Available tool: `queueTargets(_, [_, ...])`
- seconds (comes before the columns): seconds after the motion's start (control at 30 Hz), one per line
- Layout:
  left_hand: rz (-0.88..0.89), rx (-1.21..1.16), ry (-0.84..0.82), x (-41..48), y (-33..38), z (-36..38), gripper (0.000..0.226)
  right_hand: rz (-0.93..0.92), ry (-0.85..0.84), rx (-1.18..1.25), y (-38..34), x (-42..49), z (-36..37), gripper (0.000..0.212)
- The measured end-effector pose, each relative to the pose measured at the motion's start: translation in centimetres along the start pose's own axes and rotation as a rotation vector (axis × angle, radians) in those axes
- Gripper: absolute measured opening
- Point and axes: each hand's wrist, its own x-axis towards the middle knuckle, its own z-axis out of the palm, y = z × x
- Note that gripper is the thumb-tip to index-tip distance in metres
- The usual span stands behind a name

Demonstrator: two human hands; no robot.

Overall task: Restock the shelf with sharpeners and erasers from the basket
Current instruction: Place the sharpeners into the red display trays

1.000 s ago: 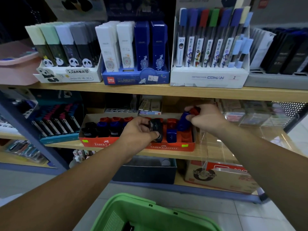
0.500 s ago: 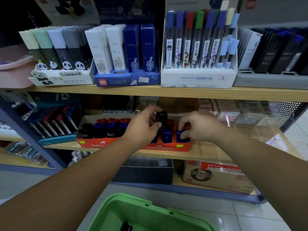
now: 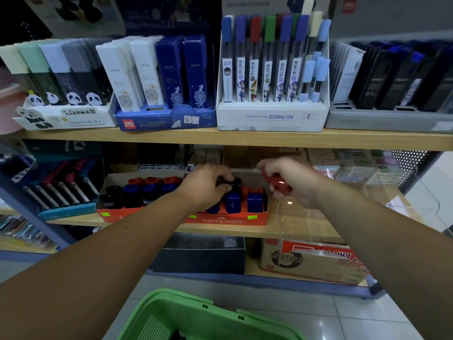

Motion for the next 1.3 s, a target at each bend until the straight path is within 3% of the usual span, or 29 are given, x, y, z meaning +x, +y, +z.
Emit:
queueTargets(0.1, [0.027,0.006,-0.031,-0.2,-0.3,-0.3,0.018,-0.044,-0.020,-0.047,0.1,-0.2,-0.3,0.040])
queueTargets(0.3, [0.020,0.107,-0.096,-0.1,-0.1,0.0,0.025,-0.140,0.186,-0.208,-0.1,-0.1,-0.3,0.017])
queueTargets(0.37, [0.007,0.116,-0.108,-0.3,-0.2,-0.1,0.033,-0.198,0.197,-0.304,-0.1,0.0,-0.2,0.023])
queueTargets(0.47, [0.039,0.066,-0.012,-1.4,-0.9,-0.2,0.037,-0.219,0.152,-0.448,-0.2,0.7,1.0,0.043])
queueTargets(0.67, [0.046,-0.055,0.155,-5.1,-2.7,-0.2,0.030,-0.281,0.216,-0.808,0.3,2.0,3.3,0.050])
queueTargets(0.77, [0.049,-0.029,0.155,-6.0,-3.5,-0.3,0.032,-0.305,0.246,-0.942,0.4,2.0,3.6,0.051])
queueTargets(0.93, [0.061,-0.013,0.122,-6.8,-4.2,-0.2,0.036,-0.385,0.304,-1.219,0.4,1.8,3.8,0.034])
queueTargets(1.13, [0.060,-0.047,0.125,-7.1,-4.4,-0.3,0.036,-0.385,0.260,-1.298,0.7,2.2,3.2,0.029])
queueTargets(1.3, [0.070,-0.022,0.111,-7.7,-3.9,-0.5,0.036,-0.374,0.167,-1.162,0.4,1.8,2.9,0.036])
